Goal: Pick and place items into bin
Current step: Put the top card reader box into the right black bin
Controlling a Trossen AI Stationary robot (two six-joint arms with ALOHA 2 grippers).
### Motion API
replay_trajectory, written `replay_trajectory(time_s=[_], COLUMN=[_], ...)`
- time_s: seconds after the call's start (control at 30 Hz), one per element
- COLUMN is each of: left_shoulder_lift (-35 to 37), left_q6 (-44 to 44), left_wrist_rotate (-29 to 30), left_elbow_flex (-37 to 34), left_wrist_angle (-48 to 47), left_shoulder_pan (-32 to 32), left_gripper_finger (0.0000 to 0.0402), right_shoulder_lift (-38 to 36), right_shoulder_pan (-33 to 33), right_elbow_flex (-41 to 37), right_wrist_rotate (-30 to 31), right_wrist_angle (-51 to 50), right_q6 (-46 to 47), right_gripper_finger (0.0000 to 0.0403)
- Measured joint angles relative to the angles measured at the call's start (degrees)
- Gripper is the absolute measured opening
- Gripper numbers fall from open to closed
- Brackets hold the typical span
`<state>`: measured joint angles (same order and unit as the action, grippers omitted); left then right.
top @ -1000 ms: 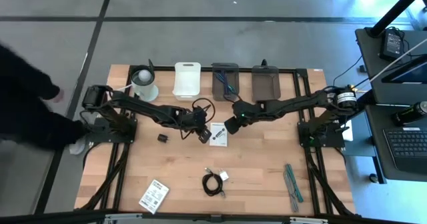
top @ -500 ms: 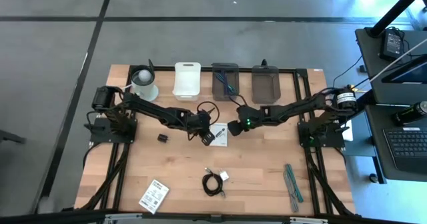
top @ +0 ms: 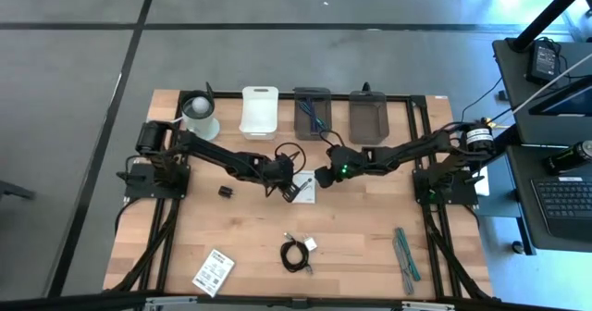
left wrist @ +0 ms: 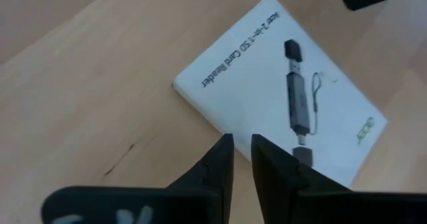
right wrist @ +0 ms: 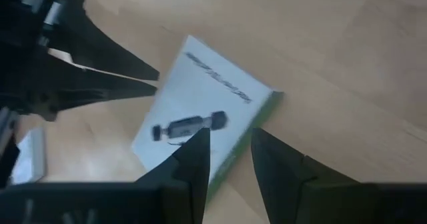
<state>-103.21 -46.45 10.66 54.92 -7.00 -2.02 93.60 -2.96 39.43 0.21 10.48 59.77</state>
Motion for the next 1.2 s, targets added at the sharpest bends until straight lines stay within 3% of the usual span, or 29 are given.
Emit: replay_trajectory(time_s=[0.23, 0.9, 1.2], left_shoulder_lift=[-1.0, -1.2, -1.2], left_q6=[-1.0, -0.9, -0.9], left_wrist_rotate=[0.0, -0.2, -0.2], left_elbow_flex=[0.1, 0.2, 0.1], left_wrist_angle=[0.1, -0.5, -0.7], left_shoulder_pan=[0.5, 0.6, 0.6], left_gripper_finger=[0.0046, 0.0035, 0.0034], right_shoulder_lift=[1.8, 3.4, 10.4], right_shoulder_pan=[0.0, 0.1, 1.5], right_elbow_flex=[0.0, 0.1, 0.0], right_wrist_rotate=[0.1, -0.3, -3.5], right_wrist_angle=[0.5, 1.6, 16.3], right_q6=[1.0, 4.5, 7.5], right_gripper_finger=[0.0127, 0.0221, 0.0222])
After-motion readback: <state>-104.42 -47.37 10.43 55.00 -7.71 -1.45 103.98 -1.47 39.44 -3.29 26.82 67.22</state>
